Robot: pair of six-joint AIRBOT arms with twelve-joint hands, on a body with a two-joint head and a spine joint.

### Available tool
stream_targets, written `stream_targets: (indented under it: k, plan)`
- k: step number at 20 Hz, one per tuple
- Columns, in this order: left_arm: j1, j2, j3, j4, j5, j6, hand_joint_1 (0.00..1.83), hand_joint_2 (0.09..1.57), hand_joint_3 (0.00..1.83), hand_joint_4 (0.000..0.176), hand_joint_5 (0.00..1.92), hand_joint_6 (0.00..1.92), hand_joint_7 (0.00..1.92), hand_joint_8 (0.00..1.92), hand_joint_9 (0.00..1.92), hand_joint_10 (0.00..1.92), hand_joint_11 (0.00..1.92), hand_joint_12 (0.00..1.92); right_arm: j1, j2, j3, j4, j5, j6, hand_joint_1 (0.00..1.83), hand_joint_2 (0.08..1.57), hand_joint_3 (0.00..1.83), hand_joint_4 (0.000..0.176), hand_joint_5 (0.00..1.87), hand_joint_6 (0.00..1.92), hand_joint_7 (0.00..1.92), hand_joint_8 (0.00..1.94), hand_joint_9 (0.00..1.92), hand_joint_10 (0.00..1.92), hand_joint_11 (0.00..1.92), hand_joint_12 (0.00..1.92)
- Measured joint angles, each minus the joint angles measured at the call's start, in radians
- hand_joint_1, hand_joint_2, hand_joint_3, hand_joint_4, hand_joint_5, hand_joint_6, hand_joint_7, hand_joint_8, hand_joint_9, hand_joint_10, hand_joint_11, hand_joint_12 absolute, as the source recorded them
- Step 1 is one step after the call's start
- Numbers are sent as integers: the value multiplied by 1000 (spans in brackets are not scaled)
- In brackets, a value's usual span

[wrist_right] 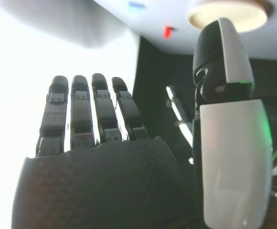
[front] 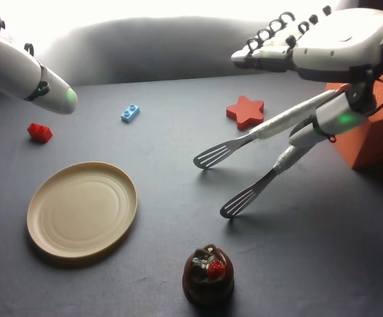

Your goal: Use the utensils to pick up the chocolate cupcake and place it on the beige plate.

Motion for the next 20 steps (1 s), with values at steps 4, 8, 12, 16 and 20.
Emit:
stream_targets:
  k: [4, 8, 12, 16, 20]
  plan:
    - [0, 0, 0, 1, 5, 0, 274, 1108, 0, 0, 73, 4, 81, 4, 88, 2, 0, 211, 0, -6, 0, -3, 27, 15, 890, 1016, 3, 0, 0, 0, 0, 0, 0, 0, 0, 0]
    - [0, 0, -1, 0, 5, -1, 245, 1113, 1, 0, 72, 2, 70, 0, 87, 1, 0, 217, 3, -6, 0, -24, 30, 27, 841, 1044, 13, 0, 0, 0, 0, 0, 0, 0, 0, 0]
    - [0, 0, -11, 0, 11, -3, 241, 1115, 0, 0, 74, 1, 96, 5, 105, 4, 0, 262, 2, -8, 0, -55, 8, 27, 816, 1053, 13, 0, 0, 0, 0, 0, 0, 0, 0, 0]
    - [0, 0, -11, -1, 11, -3, 268, 1110, 1, 0, 62, 0, 94, 1, 115, 1, 0, 262, 1, -9, 0, -55, -3, 46, 847, 1053, 8, 0, 0, 0, 0, 0, 0, 0, 0, 0]
    - [0, 0, -11, -1, 11, -3, 268, 1116, 0, 0, 62, 4, 87, 4, 113, 4, 0, 241, 2, -3, -10, -56, 0, 46, 830, 1057, 7, 0, 0, 0, 0, 0, 0, 0, 0, 0]
